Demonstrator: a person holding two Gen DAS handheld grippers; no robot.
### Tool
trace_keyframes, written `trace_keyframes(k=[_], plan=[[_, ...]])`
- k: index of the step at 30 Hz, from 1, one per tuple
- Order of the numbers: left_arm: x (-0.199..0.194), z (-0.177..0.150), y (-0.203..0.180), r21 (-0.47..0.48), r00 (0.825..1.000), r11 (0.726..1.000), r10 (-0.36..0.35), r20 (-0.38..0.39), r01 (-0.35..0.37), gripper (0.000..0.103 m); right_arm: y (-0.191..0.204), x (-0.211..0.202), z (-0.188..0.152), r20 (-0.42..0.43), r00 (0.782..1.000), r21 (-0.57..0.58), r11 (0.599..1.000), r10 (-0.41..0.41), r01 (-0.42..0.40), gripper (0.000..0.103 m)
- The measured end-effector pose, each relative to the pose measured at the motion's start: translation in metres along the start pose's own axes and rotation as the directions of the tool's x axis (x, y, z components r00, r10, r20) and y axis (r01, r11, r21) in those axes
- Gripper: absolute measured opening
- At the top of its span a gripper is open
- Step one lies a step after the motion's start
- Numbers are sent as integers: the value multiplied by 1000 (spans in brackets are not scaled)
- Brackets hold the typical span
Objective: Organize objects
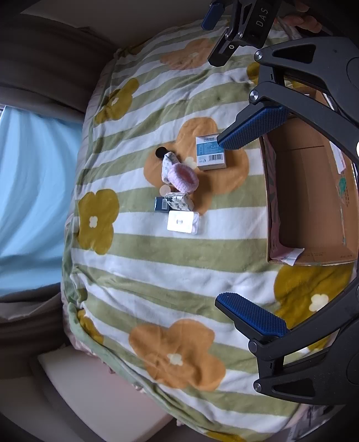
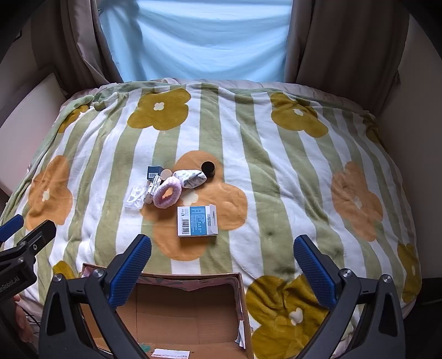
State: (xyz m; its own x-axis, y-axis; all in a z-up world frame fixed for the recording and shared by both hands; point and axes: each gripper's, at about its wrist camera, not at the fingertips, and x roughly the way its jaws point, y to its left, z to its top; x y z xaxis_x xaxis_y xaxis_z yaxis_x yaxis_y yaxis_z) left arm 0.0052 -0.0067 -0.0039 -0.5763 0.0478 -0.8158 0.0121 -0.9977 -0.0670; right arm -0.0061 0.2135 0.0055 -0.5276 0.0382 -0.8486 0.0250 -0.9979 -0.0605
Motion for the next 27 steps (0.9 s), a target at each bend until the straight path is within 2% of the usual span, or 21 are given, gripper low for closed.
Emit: trace_keyframes(k=[27], plan=[[5,5,-6,37,1000,999,-5,-6,5,103,0,5,3,1,1000,16,1000,17,-17,102]])
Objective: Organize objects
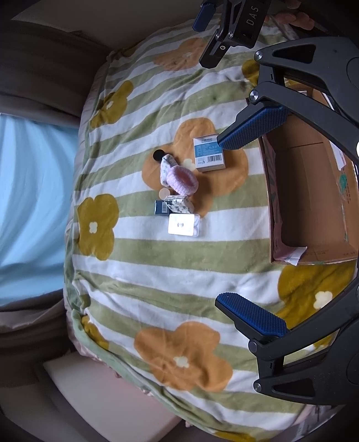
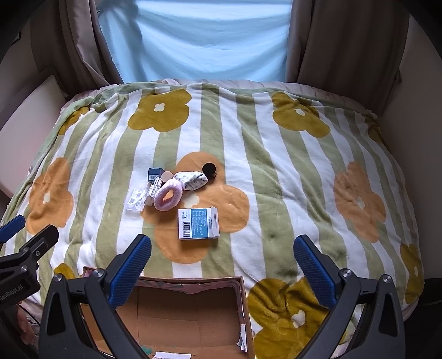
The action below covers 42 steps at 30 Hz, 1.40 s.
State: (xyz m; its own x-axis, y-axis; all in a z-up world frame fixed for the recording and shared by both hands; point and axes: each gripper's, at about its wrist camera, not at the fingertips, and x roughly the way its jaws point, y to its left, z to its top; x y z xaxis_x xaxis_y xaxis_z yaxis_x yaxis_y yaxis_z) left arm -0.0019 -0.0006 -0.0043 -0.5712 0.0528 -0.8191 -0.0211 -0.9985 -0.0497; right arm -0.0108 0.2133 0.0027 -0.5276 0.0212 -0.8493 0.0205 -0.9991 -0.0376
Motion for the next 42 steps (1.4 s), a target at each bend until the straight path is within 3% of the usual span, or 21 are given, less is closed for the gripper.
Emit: trace_keyframes(k=[42], plan=[[-7,-10,-5,-38,1000,999,20,-1,-20,103,-6,-3,-2,22,999,-6,1000,25,-25,102]])
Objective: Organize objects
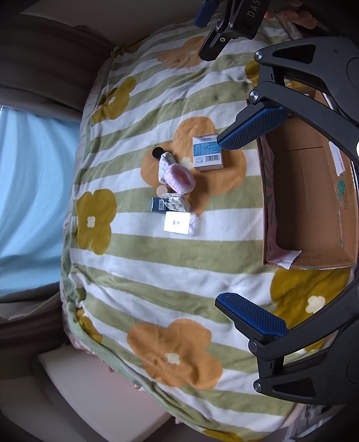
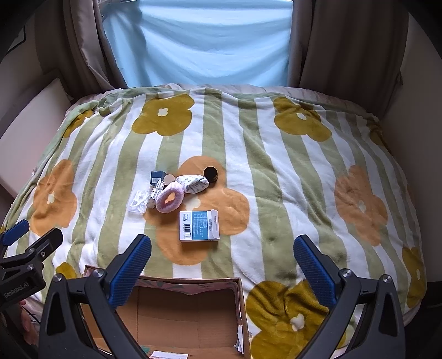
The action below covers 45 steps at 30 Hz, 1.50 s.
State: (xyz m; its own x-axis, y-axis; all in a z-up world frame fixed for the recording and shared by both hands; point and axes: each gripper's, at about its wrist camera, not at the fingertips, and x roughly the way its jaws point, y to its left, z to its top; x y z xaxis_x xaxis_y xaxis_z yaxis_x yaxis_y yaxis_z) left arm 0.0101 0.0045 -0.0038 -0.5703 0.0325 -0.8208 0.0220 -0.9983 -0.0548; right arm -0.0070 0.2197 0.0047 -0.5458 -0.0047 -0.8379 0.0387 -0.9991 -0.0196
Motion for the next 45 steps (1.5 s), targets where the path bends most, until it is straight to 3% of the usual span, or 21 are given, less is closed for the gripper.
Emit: trace_keyframes(k=[6,10,19,32,38,45], plan=[[-15,9,-10,13,1000,1000,15,16,-15,103,-13,-14,9,16,999,7,999,38,-38,102],[-16,13,-12,-22,1000,999,-25,13,25,103,-21,-23,17,35,998,-13,999,43,-43,102],[13,27,-2,-27,998,998,-61,-24,60,103,-33,-11,27,26,999,-34,998,44,-43,102],[104,63,12,56,992,996,-64,-110,70,103,-29,57,69,-47,988,50,989,145,-142,103],[167,73,14,84,979,991,-87,-184,104,103,-21,112,85,-108,964,154,962,242,-225,103],[236,70,13,138,957,982,-91,-277,133,98,-16,184,96,-157,941,291,924,301,-247,103]])
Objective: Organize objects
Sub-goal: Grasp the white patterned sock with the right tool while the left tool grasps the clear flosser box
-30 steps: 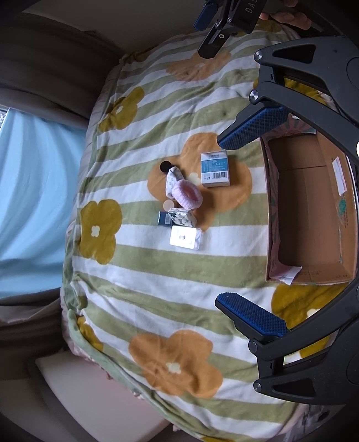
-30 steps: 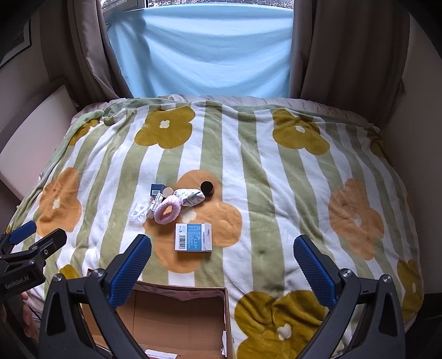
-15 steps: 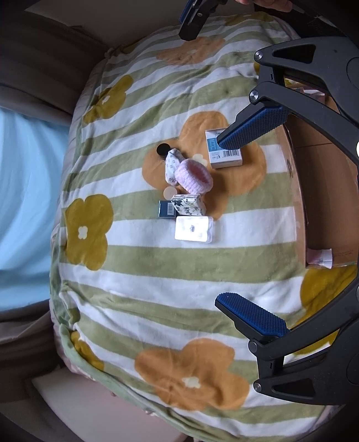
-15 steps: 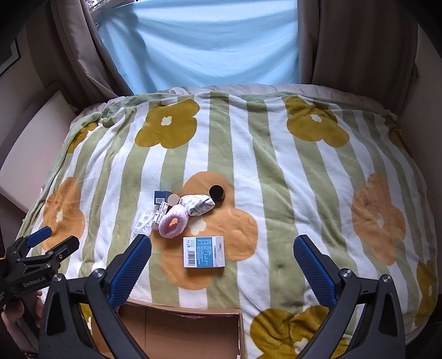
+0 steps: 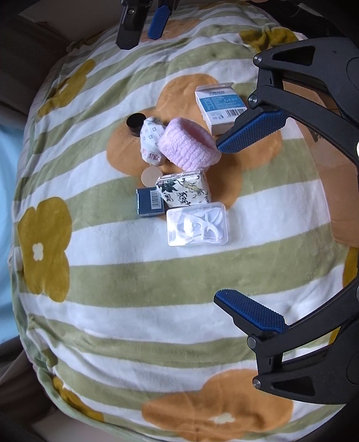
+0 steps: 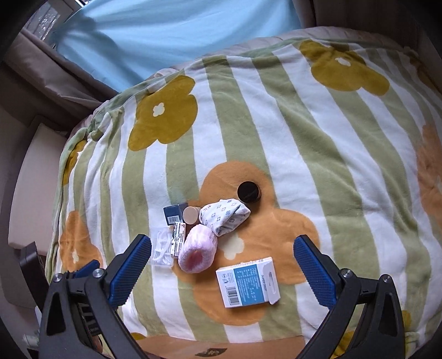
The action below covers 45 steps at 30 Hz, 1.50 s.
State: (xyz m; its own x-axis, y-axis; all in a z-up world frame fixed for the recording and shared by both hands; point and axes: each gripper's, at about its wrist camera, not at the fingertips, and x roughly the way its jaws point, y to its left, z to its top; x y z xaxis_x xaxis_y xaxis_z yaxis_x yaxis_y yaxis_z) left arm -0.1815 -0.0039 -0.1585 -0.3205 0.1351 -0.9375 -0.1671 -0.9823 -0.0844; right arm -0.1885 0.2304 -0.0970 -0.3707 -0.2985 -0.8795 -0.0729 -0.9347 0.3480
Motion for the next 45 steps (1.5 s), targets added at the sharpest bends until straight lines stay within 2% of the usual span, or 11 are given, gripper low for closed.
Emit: trace_keyframes(k=[9,12,18,27,31,34,45], plan=[[75,2,2,29,991,999,-21,-131,25,92,-16,74,13,-112,994,119,993,8,6,103],[91,2,3,43,987,999,-16,-157,23,89,-20,91,13,-138,990,136,991,0,19,102],[111,1,5,43,982,998,-39,-187,47,86,-26,116,12,-175,985,161,987,3,25,95],[125,-1,1,59,978,995,-62,-201,76,76,-20,138,11,-210,978,146,989,3,28,83],[127,-2,0,67,977,994,-70,-199,84,66,-19,144,10,-225,974,150,988,6,29,75],[127,-3,-1,76,978,993,-73,-194,89,55,-18,146,9,-229,973,134,990,-12,44,68],[125,-6,-10,73,980,991,-95,-173,109,54,-29,137,3,-218,975,127,990,-32,61,58]])
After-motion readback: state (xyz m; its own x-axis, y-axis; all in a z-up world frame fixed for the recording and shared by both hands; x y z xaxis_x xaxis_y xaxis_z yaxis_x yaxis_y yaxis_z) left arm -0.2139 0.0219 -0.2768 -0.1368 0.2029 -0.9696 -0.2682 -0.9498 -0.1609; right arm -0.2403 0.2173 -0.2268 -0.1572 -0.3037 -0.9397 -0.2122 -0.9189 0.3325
